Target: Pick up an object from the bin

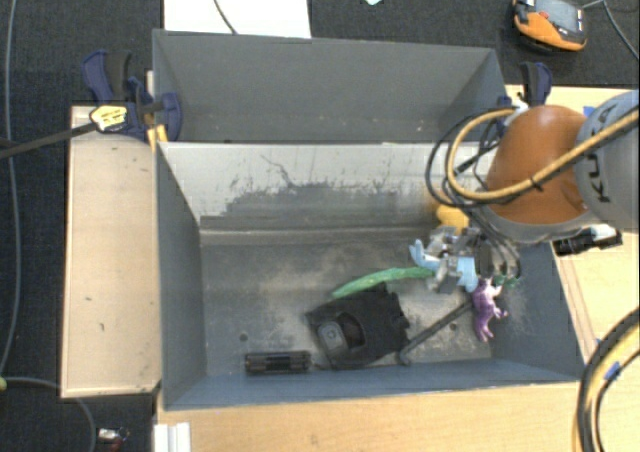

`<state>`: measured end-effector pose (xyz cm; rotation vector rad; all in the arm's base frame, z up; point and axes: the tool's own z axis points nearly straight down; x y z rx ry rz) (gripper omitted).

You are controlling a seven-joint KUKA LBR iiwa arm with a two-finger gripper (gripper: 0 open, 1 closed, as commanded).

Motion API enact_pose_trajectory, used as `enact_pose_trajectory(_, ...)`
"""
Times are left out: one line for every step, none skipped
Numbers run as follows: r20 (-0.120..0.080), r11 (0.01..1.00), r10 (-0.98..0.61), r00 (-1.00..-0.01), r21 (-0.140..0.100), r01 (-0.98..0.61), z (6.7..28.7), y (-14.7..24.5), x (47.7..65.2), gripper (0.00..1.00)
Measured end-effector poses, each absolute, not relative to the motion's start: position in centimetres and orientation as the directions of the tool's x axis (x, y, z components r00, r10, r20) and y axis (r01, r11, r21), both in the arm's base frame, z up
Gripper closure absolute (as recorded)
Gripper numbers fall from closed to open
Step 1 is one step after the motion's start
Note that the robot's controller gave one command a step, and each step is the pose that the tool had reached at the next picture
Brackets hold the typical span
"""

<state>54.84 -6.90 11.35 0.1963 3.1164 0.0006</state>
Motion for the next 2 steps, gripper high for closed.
enact_pose_trajectory(-0.017, 0.992, 0.125, -0.992, 0.002, 0.125, 14.5, -6.9, 54.8, 1.00)
enact_pose_trajectory(-0.020, 0.992, 0.124, -0.992, 0.002, 0.124, 16.7, -6.9, 54.8, 1.00)
